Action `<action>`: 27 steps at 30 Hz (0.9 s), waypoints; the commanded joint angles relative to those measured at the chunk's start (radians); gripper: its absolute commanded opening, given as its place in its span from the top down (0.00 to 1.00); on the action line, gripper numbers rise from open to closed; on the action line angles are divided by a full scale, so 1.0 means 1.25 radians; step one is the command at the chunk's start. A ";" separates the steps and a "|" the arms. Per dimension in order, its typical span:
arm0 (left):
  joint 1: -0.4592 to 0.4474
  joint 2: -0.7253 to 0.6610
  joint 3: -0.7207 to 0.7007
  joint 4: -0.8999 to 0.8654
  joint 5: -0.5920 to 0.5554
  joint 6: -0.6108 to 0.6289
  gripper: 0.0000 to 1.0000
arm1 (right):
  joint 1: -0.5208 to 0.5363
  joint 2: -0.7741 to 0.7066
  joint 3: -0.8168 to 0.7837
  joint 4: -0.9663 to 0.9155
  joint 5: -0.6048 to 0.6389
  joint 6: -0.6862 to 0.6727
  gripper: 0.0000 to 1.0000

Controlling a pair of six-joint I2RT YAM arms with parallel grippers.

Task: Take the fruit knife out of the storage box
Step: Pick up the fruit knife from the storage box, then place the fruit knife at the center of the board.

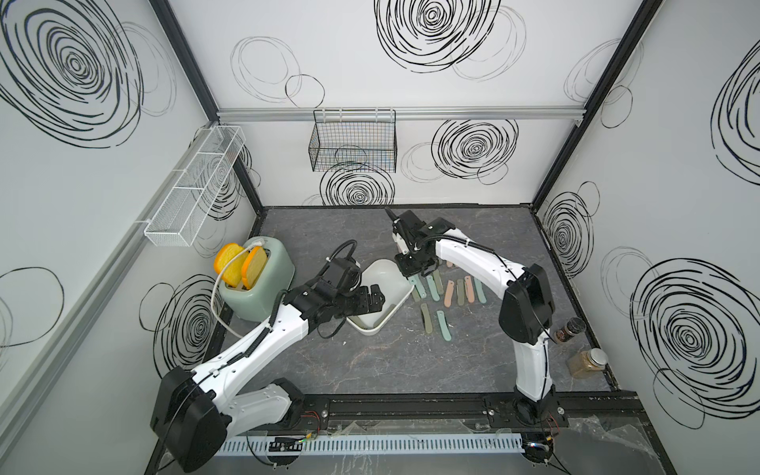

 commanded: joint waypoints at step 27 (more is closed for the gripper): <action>-0.223 0.295 0.142 0.166 0.093 0.035 0.02 | -0.177 -0.363 -0.752 0.248 -0.118 0.122 0.76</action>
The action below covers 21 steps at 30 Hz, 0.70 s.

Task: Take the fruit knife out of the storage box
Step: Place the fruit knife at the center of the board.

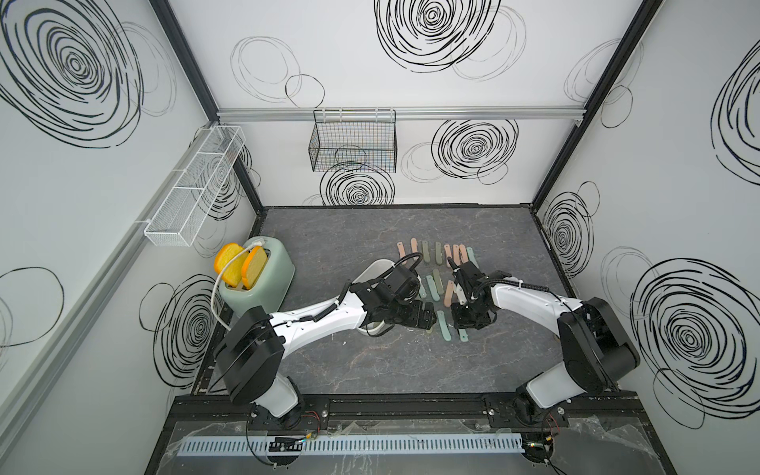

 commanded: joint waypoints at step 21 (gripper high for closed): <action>0.371 -0.228 -0.105 -0.123 -0.143 0.067 0.02 | 0.019 0.043 0.252 -0.039 -0.063 0.016 0.59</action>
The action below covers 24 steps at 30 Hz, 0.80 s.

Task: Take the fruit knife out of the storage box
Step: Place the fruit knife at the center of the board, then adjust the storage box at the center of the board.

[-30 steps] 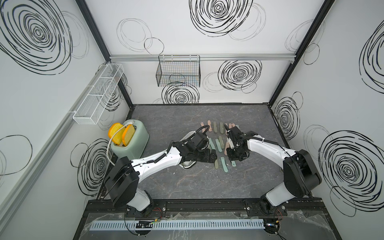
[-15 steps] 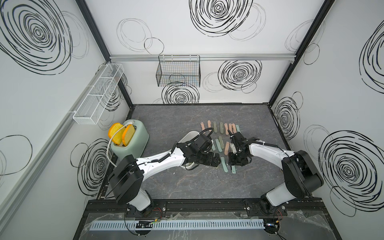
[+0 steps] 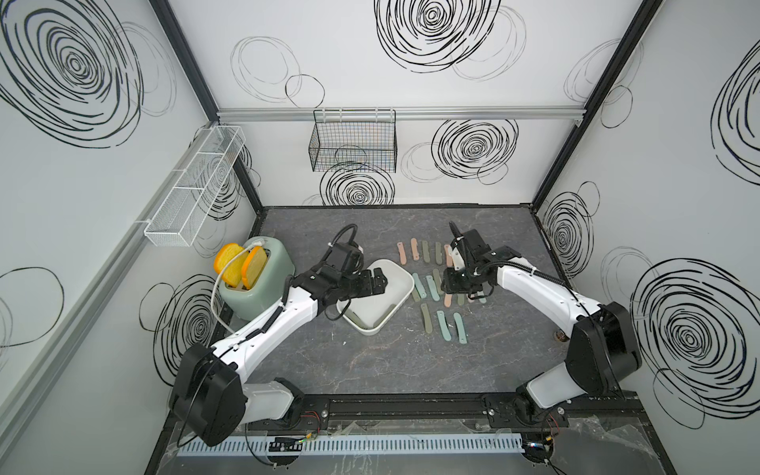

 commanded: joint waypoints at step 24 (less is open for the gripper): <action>-0.304 -0.246 -0.274 0.074 0.108 -0.117 0.02 | 0.095 0.414 0.476 -0.061 -0.105 -0.054 1.00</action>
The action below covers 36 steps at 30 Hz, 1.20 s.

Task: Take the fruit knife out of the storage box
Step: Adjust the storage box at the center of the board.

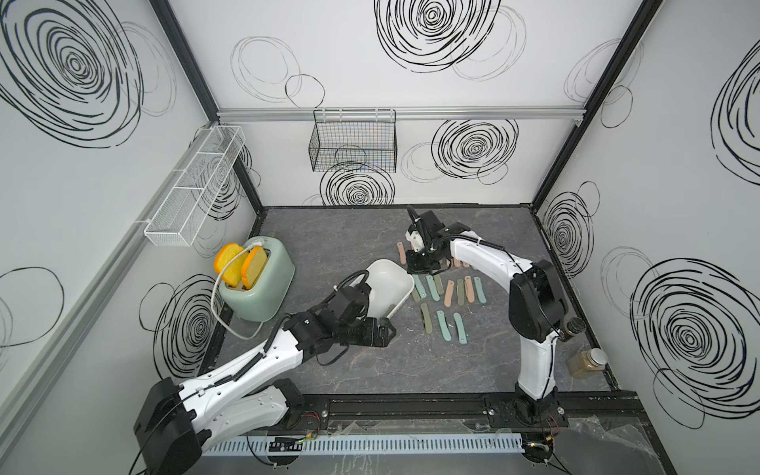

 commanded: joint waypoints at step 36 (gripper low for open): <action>0.304 0.249 0.026 0.181 0.065 0.109 0.02 | 0.093 0.000 -0.035 -0.074 -0.001 -0.064 1.00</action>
